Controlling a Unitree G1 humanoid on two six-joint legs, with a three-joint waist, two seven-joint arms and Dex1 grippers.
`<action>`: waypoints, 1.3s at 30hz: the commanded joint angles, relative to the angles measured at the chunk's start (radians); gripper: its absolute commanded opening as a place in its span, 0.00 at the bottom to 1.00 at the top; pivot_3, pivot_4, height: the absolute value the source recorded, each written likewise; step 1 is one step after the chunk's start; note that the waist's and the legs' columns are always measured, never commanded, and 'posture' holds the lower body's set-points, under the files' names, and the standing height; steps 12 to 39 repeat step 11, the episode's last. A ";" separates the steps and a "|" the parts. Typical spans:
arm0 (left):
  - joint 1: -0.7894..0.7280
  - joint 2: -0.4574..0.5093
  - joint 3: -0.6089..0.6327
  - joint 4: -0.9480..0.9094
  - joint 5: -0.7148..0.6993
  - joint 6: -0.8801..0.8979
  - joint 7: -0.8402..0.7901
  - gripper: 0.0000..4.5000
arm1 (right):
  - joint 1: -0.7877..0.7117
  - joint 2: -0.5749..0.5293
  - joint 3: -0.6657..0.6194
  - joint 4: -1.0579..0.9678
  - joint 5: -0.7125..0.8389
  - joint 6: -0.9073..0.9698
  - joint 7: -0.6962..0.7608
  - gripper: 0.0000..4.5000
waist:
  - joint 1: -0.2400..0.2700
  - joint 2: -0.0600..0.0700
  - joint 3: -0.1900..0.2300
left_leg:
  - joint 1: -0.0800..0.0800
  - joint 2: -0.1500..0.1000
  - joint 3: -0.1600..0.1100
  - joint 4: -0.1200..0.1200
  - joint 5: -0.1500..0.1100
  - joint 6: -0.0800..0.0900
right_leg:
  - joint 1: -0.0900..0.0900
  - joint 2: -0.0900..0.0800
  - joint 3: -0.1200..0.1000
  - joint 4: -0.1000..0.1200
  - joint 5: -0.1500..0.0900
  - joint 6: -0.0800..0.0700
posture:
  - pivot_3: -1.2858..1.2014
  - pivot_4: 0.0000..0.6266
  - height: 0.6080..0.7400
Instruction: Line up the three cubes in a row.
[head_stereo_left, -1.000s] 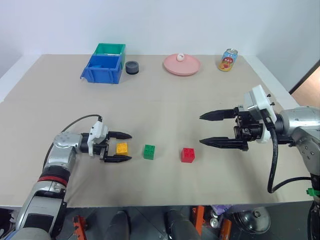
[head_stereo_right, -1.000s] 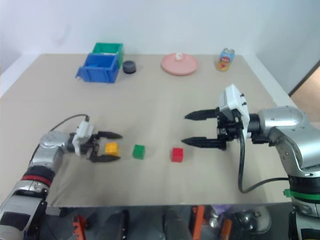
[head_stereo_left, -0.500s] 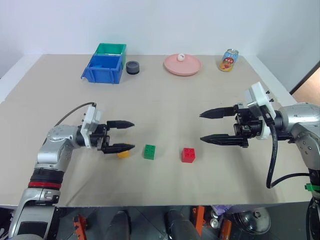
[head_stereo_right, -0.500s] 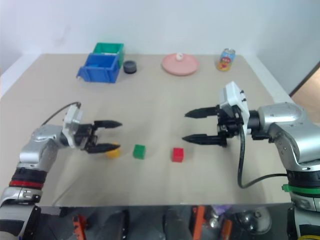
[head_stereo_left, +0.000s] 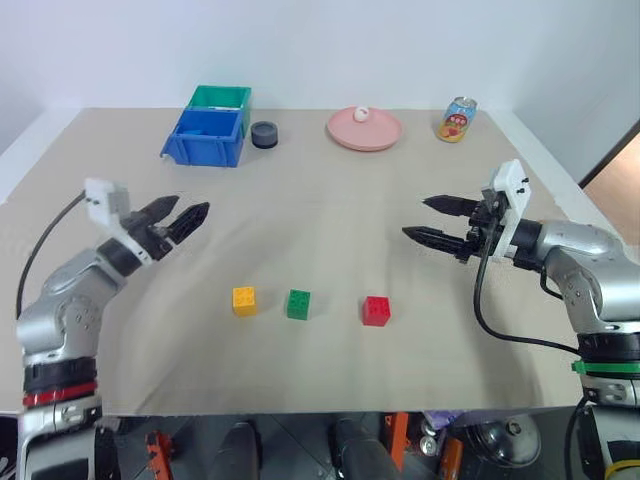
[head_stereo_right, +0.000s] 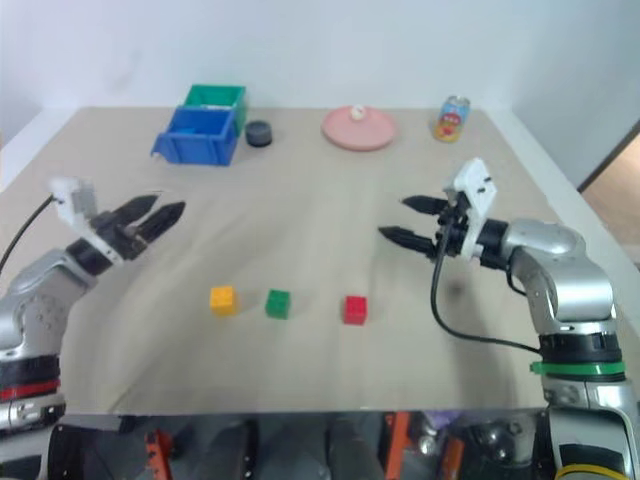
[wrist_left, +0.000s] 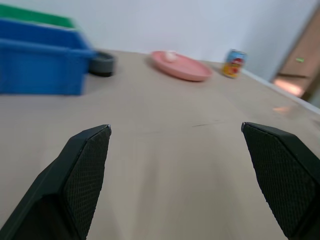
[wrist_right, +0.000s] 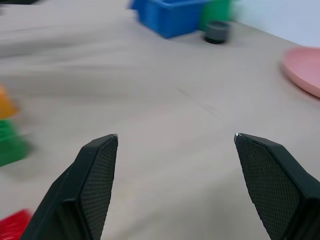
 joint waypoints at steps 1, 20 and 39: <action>0.086 -0.043 0.057 -0.161 -0.030 -0.003 0.111 0.96 | 0.028 0.059 -0.111 0.017 -0.024 -0.033 -0.182 0.85 | 0.001 0.000 0.000 | 0.000 0.000 0.000 0.000 0.000 0.000 | 0.000 0.000 0.000 0.000 0.000 0.000 | 0.52 0.24 1.00; 0.199 -0.145 0.010 -0.262 0.015 -0.002 0.310 0.96 | 0.115 0.246 -0.179 -0.019 -0.028 -0.042 -0.439 0.85 | -0.002 -0.001 0.000 | 0.005 0.000 0.001 0.004 0.004 -0.003 | 0.005 0.000 0.001 0.000 0.003 -0.004 | 0.52 0.24 1.00; 0.199 -0.145 0.010 -0.262 0.015 -0.002 0.310 0.96 | 0.115 0.246 -0.179 -0.019 -0.028 -0.042 -0.439 0.85 | -0.002 -0.001 0.000 | 0.005 0.000 0.001 0.004 0.004 -0.003 | 0.005 0.000 0.001 0.000 0.003 -0.004 | 0.52 0.24 1.00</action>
